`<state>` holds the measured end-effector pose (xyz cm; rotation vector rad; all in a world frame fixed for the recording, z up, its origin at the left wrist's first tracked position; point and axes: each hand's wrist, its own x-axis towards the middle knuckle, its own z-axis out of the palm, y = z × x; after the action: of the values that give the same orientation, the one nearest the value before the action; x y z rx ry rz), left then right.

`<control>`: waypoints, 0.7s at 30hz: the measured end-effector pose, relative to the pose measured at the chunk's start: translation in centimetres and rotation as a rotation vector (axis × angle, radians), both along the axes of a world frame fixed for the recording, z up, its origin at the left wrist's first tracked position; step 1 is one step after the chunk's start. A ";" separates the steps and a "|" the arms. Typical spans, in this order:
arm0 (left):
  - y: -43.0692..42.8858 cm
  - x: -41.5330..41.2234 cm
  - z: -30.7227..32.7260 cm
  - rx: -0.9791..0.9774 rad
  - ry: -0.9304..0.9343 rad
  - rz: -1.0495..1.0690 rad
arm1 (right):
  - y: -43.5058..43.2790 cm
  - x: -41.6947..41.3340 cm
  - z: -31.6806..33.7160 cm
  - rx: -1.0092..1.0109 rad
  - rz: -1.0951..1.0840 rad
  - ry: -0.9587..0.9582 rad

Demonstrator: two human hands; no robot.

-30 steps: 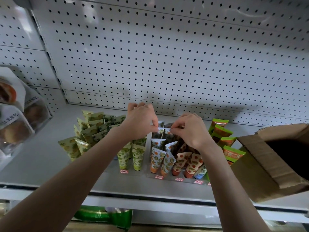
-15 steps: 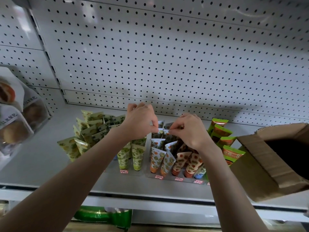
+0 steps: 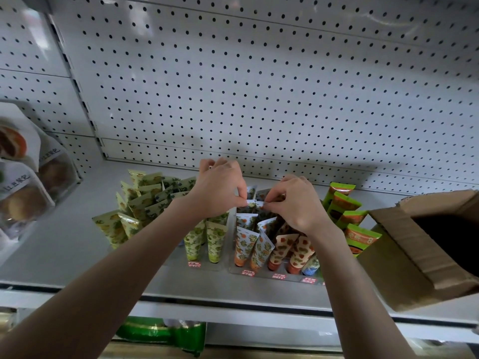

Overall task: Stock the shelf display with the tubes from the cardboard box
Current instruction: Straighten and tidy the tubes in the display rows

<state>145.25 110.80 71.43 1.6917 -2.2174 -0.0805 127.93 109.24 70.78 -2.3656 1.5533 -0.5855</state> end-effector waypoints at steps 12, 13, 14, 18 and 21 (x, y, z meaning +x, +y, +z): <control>0.2 0.0 0.0 -0.001 -0.012 0.010 | 0.2 -0.1 -0.1 0.020 -0.007 -0.011; 0.2 0.0 0.1 0.003 -0.012 0.010 | 0.2 -0.1 0.0 0.020 -0.007 -0.002; 0.2 0.0 0.1 0.008 -0.010 0.010 | 0.2 -0.2 0.0 0.022 -0.008 0.002; 0.1 0.1 0.1 0.023 -0.014 0.009 | 0.3 -0.3 0.1 0.031 -0.012 0.016; 0.1 0.1 -0.1 0.030 -0.024 0.011 | 0.2 -0.3 0.0 0.033 -0.014 0.021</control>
<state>145.33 110.90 71.36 1.7291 -2.2350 -0.0915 127.61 109.45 70.78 -2.3454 1.5776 -0.5360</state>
